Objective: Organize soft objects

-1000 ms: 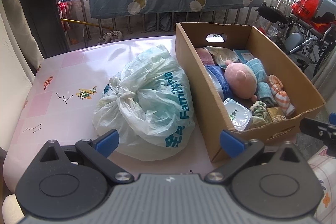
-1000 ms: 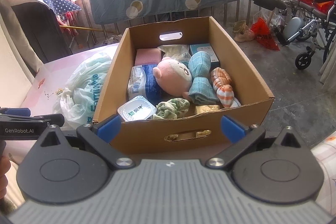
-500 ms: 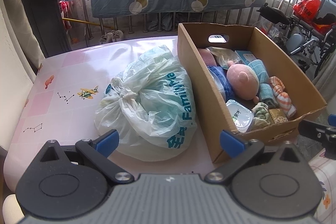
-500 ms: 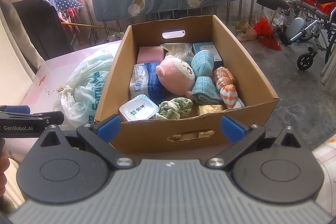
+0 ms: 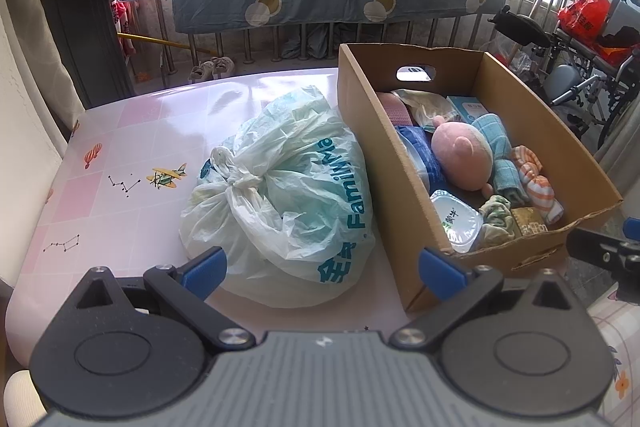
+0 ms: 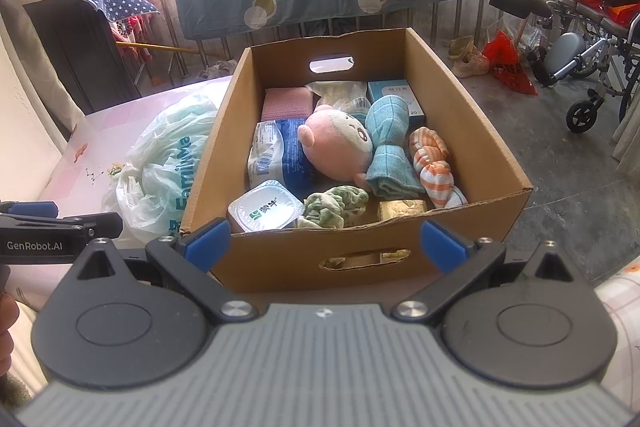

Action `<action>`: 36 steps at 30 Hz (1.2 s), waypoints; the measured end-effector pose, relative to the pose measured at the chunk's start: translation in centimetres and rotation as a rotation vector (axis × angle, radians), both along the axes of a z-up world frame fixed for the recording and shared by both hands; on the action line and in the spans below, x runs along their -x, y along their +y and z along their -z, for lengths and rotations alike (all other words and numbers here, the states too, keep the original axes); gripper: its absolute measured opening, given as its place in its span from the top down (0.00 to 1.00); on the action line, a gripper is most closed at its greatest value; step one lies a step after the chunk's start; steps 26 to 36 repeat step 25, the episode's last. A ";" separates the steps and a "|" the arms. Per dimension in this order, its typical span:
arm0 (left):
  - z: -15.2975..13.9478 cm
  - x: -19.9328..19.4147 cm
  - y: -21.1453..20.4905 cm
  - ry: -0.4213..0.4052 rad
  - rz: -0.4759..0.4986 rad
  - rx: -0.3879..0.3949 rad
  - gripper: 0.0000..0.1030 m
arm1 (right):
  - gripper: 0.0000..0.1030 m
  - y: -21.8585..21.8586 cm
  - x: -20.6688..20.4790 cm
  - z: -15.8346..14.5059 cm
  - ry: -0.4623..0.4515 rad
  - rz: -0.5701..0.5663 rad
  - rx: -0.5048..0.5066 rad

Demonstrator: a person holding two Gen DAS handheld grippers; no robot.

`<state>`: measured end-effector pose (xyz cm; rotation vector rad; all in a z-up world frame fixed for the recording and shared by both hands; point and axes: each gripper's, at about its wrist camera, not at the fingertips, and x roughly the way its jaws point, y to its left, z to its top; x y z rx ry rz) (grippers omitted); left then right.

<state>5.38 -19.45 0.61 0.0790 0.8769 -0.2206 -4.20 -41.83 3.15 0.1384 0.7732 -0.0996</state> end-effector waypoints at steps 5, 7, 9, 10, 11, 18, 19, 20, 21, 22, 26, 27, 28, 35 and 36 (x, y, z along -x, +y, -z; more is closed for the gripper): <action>0.0 0.0 0.1 0.002 -0.001 0.002 0.00 | 0.01 0.0 0.0 0.0 0.001 -0.003 0.001; 0.0 0.0 0.1 0.002 -0.001 0.002 0.00 | 0.01 0.0 -0.1 0.0 0.002 -0.004 0.002; 0.0 -0.1 0.1 0.003 -0.001 0.003 0.00 | 0.01 0.0 -0.1 0.0 0.001 -0.004 0.002; 0.0 -0.1 0.1 0.002 -0.001 0.003 0.00 | 0.01 -0.1 -0.1 0.0 0.001 -0.005 0.002; 0.0 -0.1 0.1 0.002 -0.001 0.002 0.00 | 0.01 -0.1 -0.1 0.0 0.002 -0.005 0.002; 0.0 -0.1 0.1 0.003 -0.001 0.003 0.00 | 0.01 -0.1 -0.2 0.0 0.003 -0.006 0.003; 0.0 -0.1 0.1 0.003 0.000 0.003 0.00 | 0.01 -0.1 -0.2 -0.1 0.003 -0.007 0.003; 0.0 -0.1 0.1 0.003 -0.001 0.003 0.00 | 0.01 0.0 -0.2 -0.1 0.004 -0.006 0.005; 0.0 -0.1 0.2 0.003 -0.001 0.003 0.00 | 0.01 0.0 -0.2 -0.1 0.003 -0.006 0.005; 0.0 -0.1 0.2 0.002 -0.001 0.004 0.00 | 0.01 -0.1 -0.2 -0.2 0.002 -0.007 0.004; 0.0 -0.1 0.2 0.002 -0.001 0.004 0.00 | 0.01 -0.1 -0.3 -0.2 0.002 -0.006 0.005; 0.0 -0.1 0.2 0.002 -0.001 0.004 0.00 | 0.01 -0.1 -0.3 -0.2 0.002 -0.006 0.005; 0.0 -0.1 0.2 0.002 -0.001 0.004 0.00 | 0.01 -0.1 -0.3 -0.2 0.002 -0.006 0.005; 0.0 -0.1 0.2 0.002 -0.001 0.004 0.00 | 0.01 -0.1 -0.3 -0.2 0.002 -0.006 0.005; 0.0 -0.1 0.2 0.002 -0.001 0.004 0.00 | 0.01 -0.1 -0.3 -0.2 0.002 -0.006 0.005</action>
